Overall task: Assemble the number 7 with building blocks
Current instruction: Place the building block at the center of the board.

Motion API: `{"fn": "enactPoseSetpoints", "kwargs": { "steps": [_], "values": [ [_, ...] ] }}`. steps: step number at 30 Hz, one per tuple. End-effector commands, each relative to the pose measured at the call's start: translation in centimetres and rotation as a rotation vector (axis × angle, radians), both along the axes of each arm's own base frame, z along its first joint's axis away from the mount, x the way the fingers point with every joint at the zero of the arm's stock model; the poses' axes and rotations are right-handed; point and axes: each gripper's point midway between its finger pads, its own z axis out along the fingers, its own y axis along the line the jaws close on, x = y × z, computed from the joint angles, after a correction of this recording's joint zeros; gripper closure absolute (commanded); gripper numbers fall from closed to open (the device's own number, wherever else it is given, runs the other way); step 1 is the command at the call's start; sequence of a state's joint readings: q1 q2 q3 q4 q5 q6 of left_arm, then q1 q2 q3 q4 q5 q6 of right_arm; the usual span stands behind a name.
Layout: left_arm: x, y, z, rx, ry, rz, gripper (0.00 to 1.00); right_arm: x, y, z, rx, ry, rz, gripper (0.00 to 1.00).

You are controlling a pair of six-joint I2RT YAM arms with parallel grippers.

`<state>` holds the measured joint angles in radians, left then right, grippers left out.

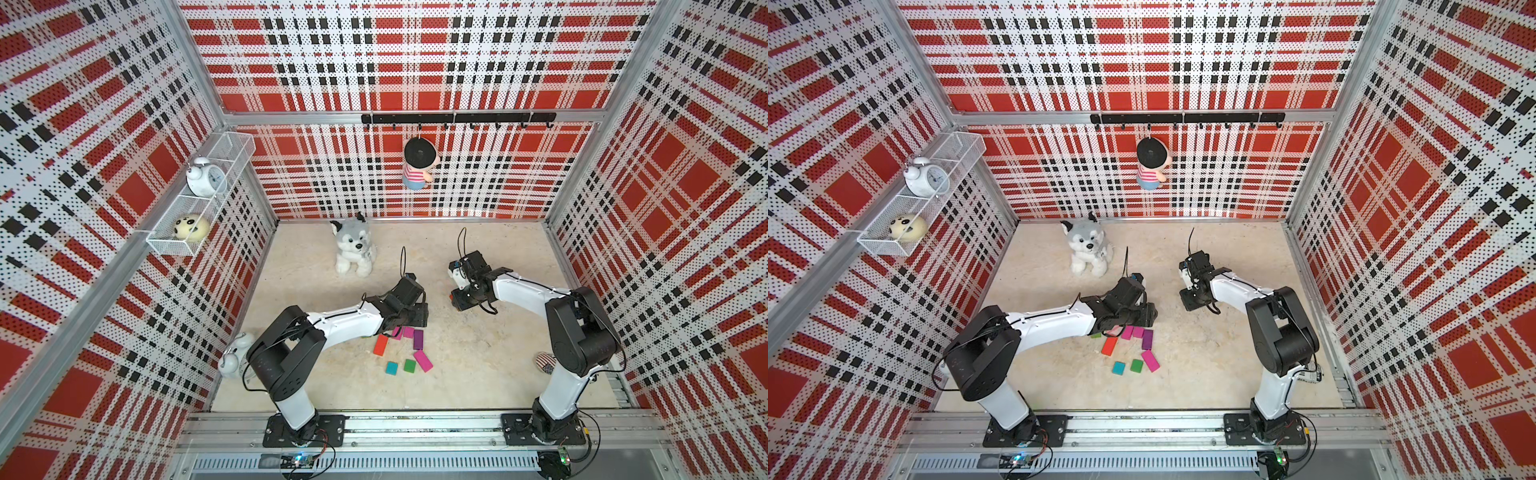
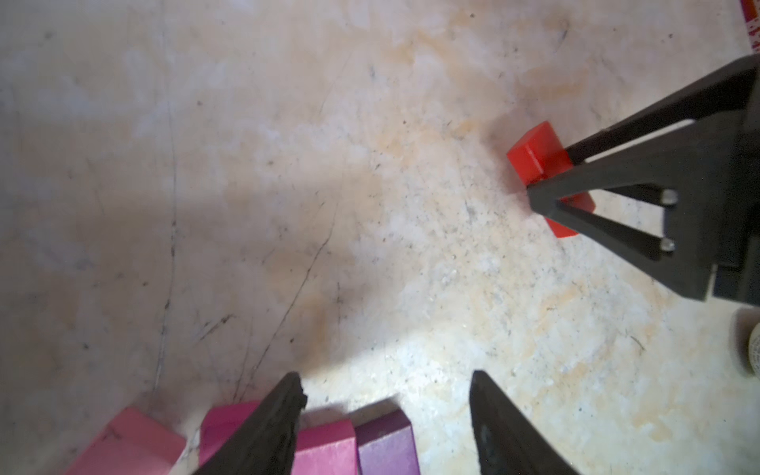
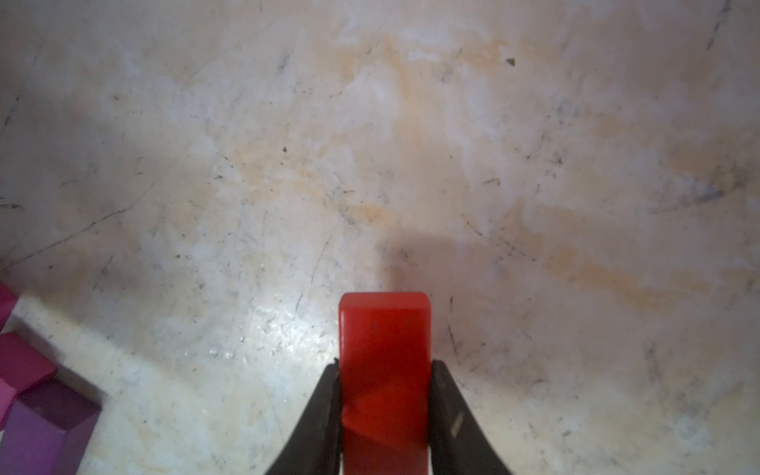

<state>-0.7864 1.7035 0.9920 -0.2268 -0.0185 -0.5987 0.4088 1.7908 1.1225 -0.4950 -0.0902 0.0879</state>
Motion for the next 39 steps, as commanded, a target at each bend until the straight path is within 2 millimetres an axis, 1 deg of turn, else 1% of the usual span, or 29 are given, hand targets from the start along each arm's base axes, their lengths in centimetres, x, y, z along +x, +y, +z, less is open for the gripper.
{"fn": "enactPoseSetpoints", "kwargs": {
  "steps": [1, 6, 8, 10, 12, 14, 16, 20, 22, 23, 25, 27, 28, 29, 30, 36, 39],
  "values": [
    [-0.9, -0.3, 0.8, -0.031, 0.08, 0.029, 0.33, 0.3, 0.0, -0.6, 0.004, 0.01, -0.012, 0.82],
    [-2.1, -0.3, 0.3, 0.002, 0.167, 0.035, 0.33, 0.7, 0.6, -0.5, 0.007, 0.005, -0.004, 0.82],
    [-2.4, -0.9, 0.8, -0.009, 0.175, 0.029, 0.34, 0.4, 0.4, -0.9, 0.002, 0.015, -0.004, 0.82],
    [-2.9, -1.4, 0.9, -0.027, 0.197, 0.034, 0.34, 0.0, 0.2, -1.2, -0.002, 0.025, -0.004, 0.82],
    [-3.6, -1.7, 0.3, -0.039, 0.242, 0.042, 0.34, -0.1, 0.2, -1.4, -0.005, 0.031, -0.004, 0.82],
    [-4.4, -1.5, -0.5, -0.028, 0.28, 0.064, 0.34, -0.1, 0.2, -1.4, -0.005, 0.031, -0.004, 0.82],
    [-4.8, -1.5, -0.7, -0.033, 0.303, 0.085, 0.35, -0.2, 0.2, -1.3, -0.004, 0.029, -0.004, 0.82],
    [-4.7, -2.2, -0.1, -0.056, 0.3, 0.119, 0.35, -0.6, 0.0, -1.4, -0.006, 0.033, -0.004, 0.82],
    [-3.9, -2.4, 0.5, -0.044, 0.256, 0.113, 0.35, -1.0, -0.2, -1.8, -0.011, 0.045, -0.004, 0.82],
    [-3.4, -2.1, 0.5, -0.018, 0.228, 0.11, 0.35, -1.3, -0.3, -2.1, -0.015, 0.054, -0.004, 0.82],
    [-3.0, -0.5, -0.3, 0.056, 0.234, 0.149, 0.35, -1.7, -0.5, -2.6, -0.021, 0.068, -0.006, 0.82],
    [-3.5, -0.1, -0.9, 0.051, 0.277, 0.157, 0.35, -1.8, -0.6, -2.9, -0.024, 0.075, -0.007, 0.82],
    [-3.6, -0.3, -0.7, 0.046, 0.278, 0.158, 0.35, -1.8, -0.7, -2.9, -0.025, 0.077, -0.007, 0.82],
    [-3.6, -0.4, -0.7, 0.048, 0.274, 0.159, 0.35, 0.4, -1.2, -2.3, -0.038, -0.012, -0.099, 0.71],
    [-3.5, -0.4, -0.7, 0.05, 0.273, 0.165, 0.35, 0.8, -1.5, -2.2, -0.044, -0.028, -0.126, 0.67],
    [-3.7, -0.3, -2.1, 0.091, 0.277, 0.174, 0.37, 0.9, -1.2, -2.5, -0.046, -0.018, -0.11, 0.67],
    [-3.7, 0.3, -2.5, 0.114, 0.271, 0.191, 0.38, 0.9, -1.3, -2.6, -0.048, -0.012, -0.104, 0.66]
  ]
}}
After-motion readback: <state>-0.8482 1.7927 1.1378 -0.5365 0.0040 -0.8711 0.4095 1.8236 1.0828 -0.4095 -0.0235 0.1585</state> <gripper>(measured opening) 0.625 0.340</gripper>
